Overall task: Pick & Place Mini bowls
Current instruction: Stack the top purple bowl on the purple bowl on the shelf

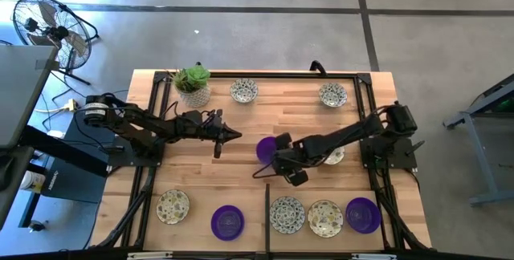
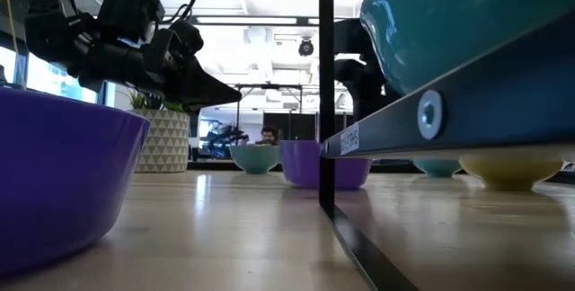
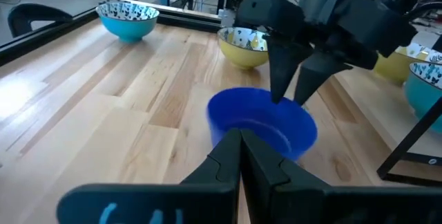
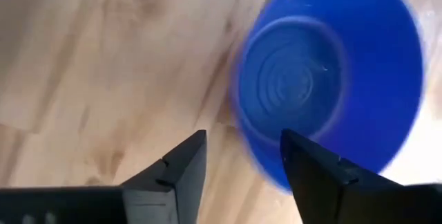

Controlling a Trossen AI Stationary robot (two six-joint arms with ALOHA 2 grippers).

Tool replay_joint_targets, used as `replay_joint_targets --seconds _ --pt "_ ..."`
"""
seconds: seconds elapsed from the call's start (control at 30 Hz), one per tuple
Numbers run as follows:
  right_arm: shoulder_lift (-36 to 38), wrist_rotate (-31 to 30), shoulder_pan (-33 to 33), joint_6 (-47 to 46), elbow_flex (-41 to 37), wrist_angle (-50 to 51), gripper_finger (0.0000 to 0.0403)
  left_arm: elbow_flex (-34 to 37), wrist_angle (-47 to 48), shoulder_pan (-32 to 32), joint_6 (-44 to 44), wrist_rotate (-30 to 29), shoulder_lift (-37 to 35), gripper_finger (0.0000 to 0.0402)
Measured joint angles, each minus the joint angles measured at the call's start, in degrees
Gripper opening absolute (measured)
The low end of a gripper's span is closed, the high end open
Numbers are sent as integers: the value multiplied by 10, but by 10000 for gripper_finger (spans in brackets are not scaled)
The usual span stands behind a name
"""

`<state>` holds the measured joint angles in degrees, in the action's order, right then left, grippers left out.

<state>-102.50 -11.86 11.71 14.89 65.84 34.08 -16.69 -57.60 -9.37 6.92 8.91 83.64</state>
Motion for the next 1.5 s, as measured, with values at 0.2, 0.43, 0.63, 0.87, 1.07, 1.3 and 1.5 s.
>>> replay_joint_targets --seconds 0.2,0.43,0.63,0.87,1.07,1.3,1.5 --pt "-4 36 -21 10 0 -16 123 0 1 0 2 0 0 1" --pt "-4 58 -31 22 -38 -72 94 0 4 0 4 0 0 1" --pt "-4 52 -31 17 -49 -88 58 0 4 0 4 0 0 1" --pt "-3 44 -31 16 -49 -87 4 0 4 0 4 -2 0 1" --pt "45 51 -31 -24 -49 -72 7 0 4 0 5 -2 0 1" --pt "168 90 -22 -130 -48 -18 8 0 4 0 5 -3 0 1" --pt "264 132 17 -285 -48 46 3 0 4 0 5 -3 0 1"
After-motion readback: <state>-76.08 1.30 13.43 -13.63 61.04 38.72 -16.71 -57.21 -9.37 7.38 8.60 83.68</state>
